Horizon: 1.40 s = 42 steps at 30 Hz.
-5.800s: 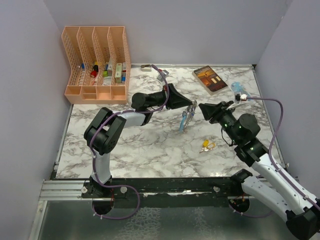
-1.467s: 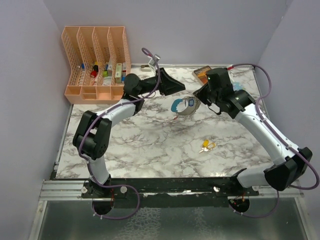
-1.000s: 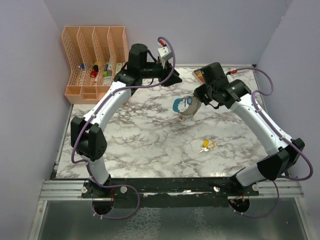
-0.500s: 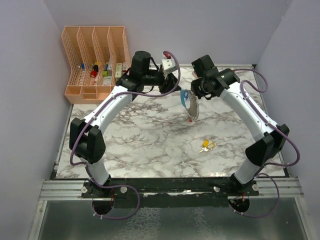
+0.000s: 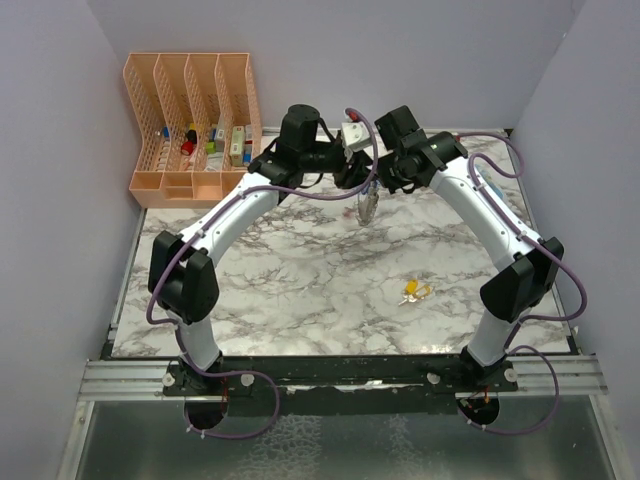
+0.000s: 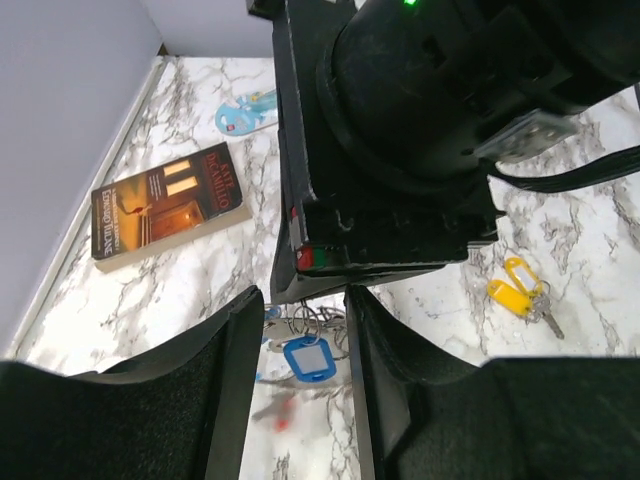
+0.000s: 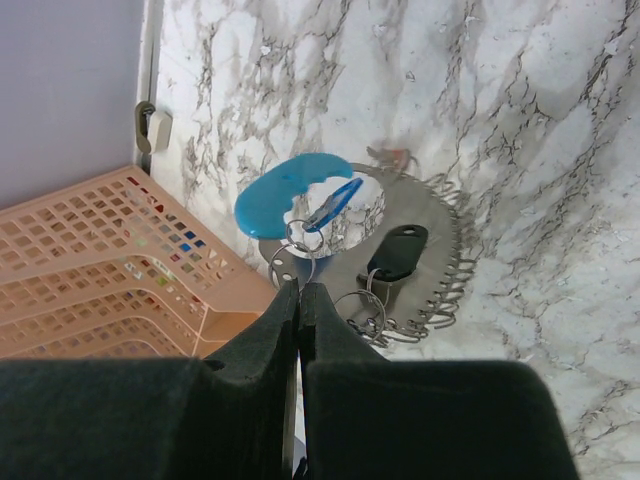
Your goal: Put the keys on the keyring
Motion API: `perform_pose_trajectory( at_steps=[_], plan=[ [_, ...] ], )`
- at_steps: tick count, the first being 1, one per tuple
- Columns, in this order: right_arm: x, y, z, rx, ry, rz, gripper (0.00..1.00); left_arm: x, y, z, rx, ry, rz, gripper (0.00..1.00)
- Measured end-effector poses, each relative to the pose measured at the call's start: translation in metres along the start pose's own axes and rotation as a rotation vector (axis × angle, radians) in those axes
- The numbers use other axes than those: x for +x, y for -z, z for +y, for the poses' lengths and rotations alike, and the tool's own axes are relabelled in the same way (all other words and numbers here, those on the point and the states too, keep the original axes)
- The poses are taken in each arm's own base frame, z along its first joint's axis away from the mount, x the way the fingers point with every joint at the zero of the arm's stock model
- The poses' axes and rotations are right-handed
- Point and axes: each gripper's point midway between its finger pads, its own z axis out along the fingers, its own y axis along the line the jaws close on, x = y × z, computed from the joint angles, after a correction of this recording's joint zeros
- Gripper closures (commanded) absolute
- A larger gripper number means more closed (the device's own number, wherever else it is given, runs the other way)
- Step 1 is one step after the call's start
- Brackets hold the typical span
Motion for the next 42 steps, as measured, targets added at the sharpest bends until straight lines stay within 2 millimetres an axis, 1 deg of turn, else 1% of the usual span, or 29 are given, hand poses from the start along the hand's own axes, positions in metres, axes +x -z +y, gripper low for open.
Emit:
perform_pose_trajectory(
  at_steps=[7,12,18,26,28,32,36,42],
  plan=[
    [-0.001,0.003,0.001,-0.006,-0.001,0.0,0.99,0.018,-0.002,0.004,-0.033,0.007,0.045,0.62],
    [-0.005,0.012,0.003,-0.029,-0.01,0.002,0.99,0.032,0.0,0.004,-0.036,0.02,0.075,0.62],
    [-0.006,0.017,0.005,-0.046,-0.01,0.005,0.99,0.032,0.001,0.005,-0.038,0.017,0.076,0.63],
    [-0.003,0.01,0.003,-0.049,-0.002,0.008,0.99,0.029,0.0,0.007,-0.041,0.008,0.064,0.63],
    [-0.002,0.009,0.002,-0.046,0.001,0.011,0.99,0.028,0.0,0.007,-0.042,0.007,0.061,0.67],
    [-0.001,0.008,0.003,-0.053,-0.001,0.016,0.99,0.026,0.0,0.007,-0.043,0.007,0.055,0.85],
    [0.0,0.008,0.005,-0.06,0.004,0.018,0.99,0.026,-0.001,0.008,-0.044,0.002,0.052,1.0],
    [-0.001,0.005,0.005,-0.063,0.005,0.015,0.99,0.025,-0.001,0.008,-0.041,-0.003,0.051,1.0]
  ],
)
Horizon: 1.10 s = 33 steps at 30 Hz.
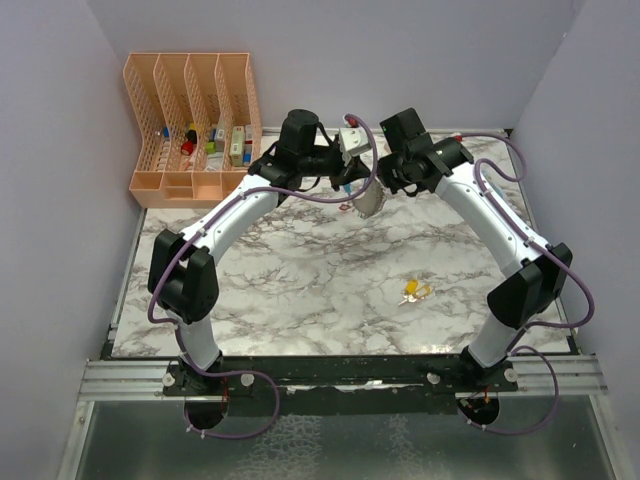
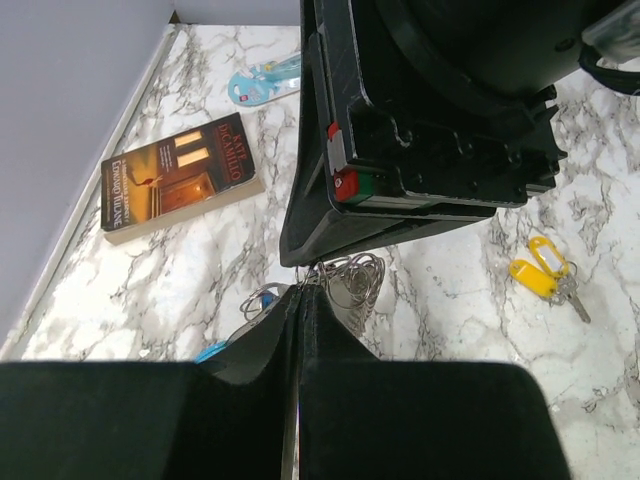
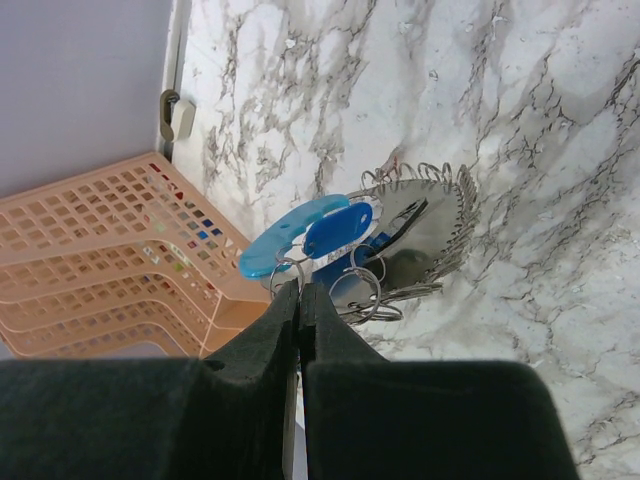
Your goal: Put the keys on the keyring
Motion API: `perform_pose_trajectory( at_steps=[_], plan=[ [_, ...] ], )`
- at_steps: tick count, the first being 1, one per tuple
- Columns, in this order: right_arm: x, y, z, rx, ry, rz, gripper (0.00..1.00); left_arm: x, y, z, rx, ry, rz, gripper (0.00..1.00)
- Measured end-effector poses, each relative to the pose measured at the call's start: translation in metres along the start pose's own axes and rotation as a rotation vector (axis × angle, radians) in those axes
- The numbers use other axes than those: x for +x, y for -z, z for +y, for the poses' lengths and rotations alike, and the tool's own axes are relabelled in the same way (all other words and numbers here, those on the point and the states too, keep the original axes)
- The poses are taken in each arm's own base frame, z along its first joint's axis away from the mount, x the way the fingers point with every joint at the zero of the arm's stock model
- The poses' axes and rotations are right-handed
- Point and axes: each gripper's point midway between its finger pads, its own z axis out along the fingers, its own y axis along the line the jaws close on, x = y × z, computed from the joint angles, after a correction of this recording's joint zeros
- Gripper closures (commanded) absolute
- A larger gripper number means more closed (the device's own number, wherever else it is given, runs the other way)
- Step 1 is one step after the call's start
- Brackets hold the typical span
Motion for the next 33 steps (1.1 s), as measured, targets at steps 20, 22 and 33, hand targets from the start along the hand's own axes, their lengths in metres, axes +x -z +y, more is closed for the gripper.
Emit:
perform_pose_trajectory(
  at_steps=[20,22,33],
  plan=[
    [-0.001,0.007,0.006,-0.038,-0.015,0.01,0.99,0.031,0.006,-0.019,0.136,-0.213,0.089,1.0],
    [-0.001,0.007,0.007,-0.043,-0.016,0.015,0.99,0.033,0.007,-0.018,0.14,-0.254,0.099,1.0],
    [-0.001,0.01,0.004,-0.053,-0.009,0.021,0.99,0.026,0.011,-0.004,0.102,-0.374,0.123,0.77]
  ],
)
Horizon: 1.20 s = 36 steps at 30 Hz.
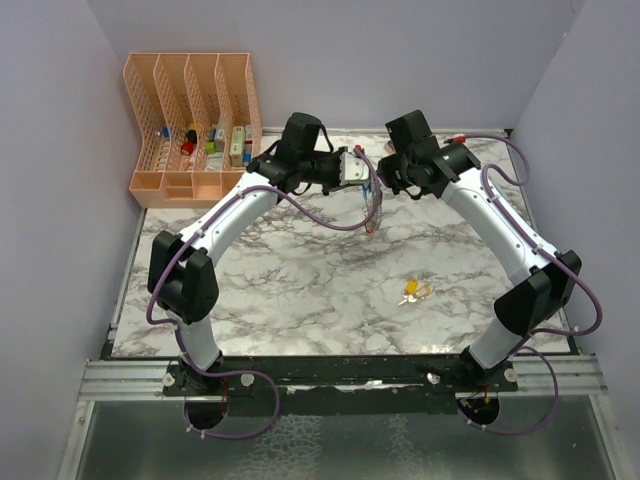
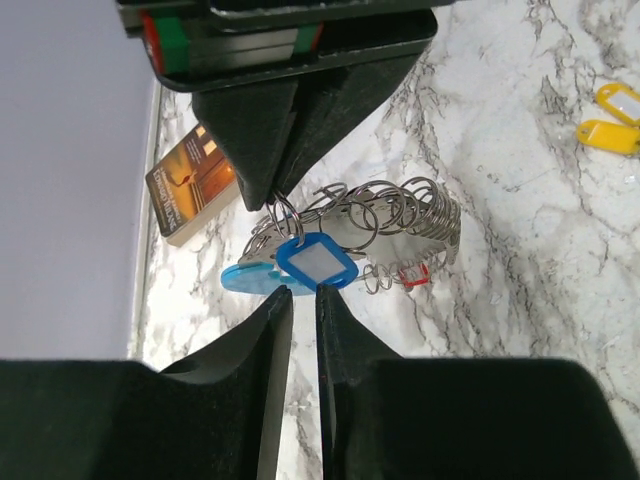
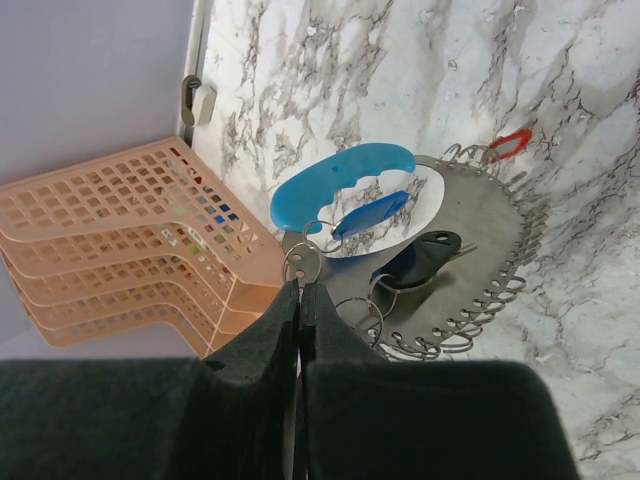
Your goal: Put the keys on the keyring
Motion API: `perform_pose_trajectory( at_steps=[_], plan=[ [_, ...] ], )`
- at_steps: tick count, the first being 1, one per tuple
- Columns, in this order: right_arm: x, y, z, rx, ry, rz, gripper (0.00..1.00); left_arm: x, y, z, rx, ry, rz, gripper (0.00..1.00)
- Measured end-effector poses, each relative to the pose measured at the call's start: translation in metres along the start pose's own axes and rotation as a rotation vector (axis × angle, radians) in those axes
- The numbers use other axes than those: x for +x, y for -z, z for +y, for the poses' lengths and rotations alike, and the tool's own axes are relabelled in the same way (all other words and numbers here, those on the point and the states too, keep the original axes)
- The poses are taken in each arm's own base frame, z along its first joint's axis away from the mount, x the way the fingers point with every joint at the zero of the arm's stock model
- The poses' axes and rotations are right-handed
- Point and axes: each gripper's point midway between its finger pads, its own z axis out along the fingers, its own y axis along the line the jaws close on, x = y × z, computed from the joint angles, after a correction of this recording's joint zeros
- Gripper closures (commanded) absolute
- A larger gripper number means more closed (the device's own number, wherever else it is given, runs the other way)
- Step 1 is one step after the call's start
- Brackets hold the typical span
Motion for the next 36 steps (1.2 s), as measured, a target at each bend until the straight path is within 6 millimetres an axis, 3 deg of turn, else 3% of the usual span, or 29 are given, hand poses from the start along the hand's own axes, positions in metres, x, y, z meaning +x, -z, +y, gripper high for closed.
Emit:
perform_pose_trajectory(
  at_steps=[6,16,25,31,36],
  plan=[
    [0.001,0.0,0.0,-0.007,0.004,0.004,0.99,-0.004,0.002,0.003,-0.013,0.002,-0.003,0.61],
    [0.005,0.0,0.006,-0.03,-0.004,0.027,0.99,-0.017,0.001,0.016,-0.062,0.017,-0.053,0.61],
    [0.005,-0.001,0.008,-0.04,-0.007,0.027,0.99,-0.028,0.0,0.019,-0.071,0.045,-0.099,0.77],
    [0.006,-0.003,0.008,-0.043,-0.008,0.027,0.99,-0.029,0.0,0.018,-0.065,0.055,-0.106,0.82],
    [0.007,-0.005,0.006,-0.039,-0.006,0.027,0.99,-0.026,-0.001,0.015,-0.058,0.059,-0.102,0.93]
  ],
)
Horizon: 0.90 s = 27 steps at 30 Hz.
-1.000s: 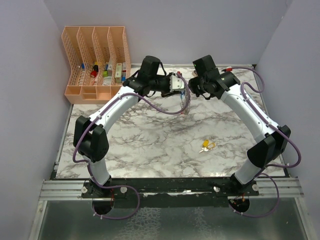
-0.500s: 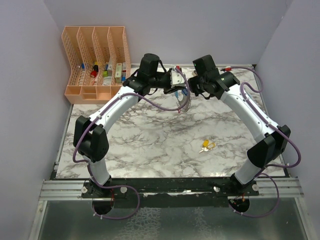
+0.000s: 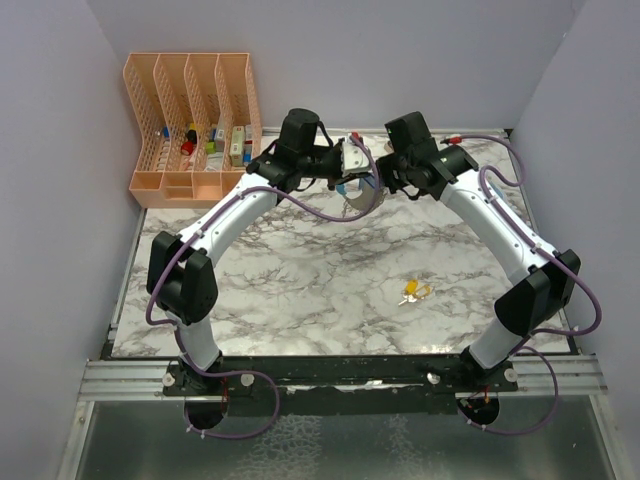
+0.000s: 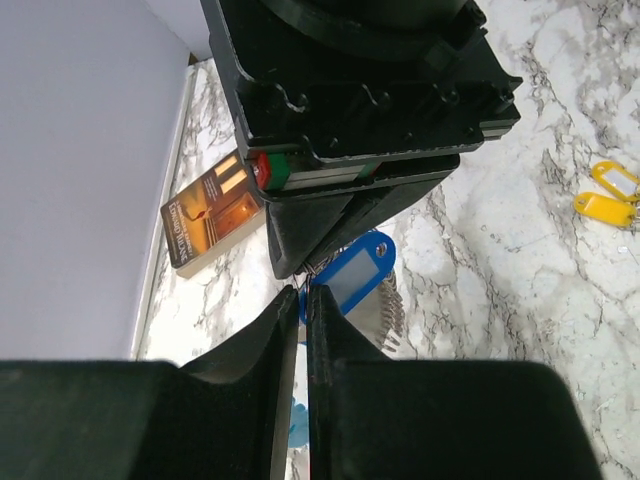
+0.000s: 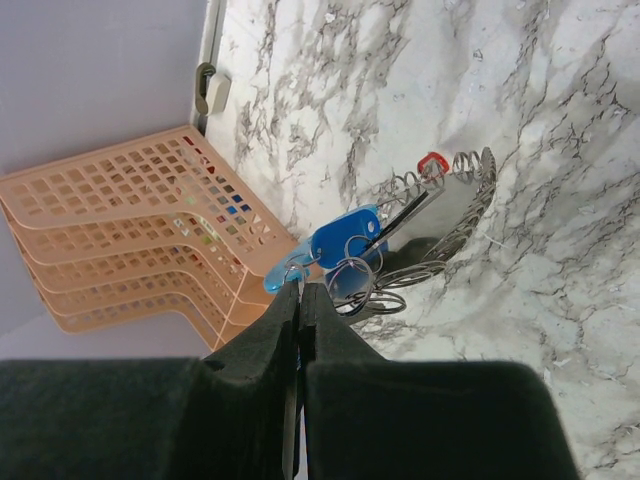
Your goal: Put the keys on the keyring
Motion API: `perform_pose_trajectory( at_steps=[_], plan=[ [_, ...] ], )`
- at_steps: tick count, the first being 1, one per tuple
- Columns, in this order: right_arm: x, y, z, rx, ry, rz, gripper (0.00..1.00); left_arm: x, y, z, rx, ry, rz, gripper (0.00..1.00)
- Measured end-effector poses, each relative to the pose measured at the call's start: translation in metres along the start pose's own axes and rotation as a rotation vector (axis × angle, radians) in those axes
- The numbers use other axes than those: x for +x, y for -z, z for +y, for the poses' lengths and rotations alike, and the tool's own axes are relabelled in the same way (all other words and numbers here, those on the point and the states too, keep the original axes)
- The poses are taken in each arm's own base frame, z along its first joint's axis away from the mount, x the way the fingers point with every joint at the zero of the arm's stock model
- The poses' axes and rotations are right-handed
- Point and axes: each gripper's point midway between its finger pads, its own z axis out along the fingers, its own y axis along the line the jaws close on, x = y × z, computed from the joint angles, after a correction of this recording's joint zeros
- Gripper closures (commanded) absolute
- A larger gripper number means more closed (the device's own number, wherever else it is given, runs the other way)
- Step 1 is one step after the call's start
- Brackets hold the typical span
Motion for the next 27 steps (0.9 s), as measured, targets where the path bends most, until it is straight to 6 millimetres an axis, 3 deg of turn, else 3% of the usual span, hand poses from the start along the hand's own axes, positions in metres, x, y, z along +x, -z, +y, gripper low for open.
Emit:
perform_pose_trajectory(
  at_steps=[3,27],
  plan=[
    [0.0,0.0,-0.001,0.002,0.001,0.0,0.99,0.001,0.0,-0.003,0.009,-0.004,0.003,1.0],
    [0.002,0.003,-0.004,-0.007,-0.003,0.016,0.99,0.013,0.005,-0.012,0.078,-0.162,0.062,1.0]
  ],
)
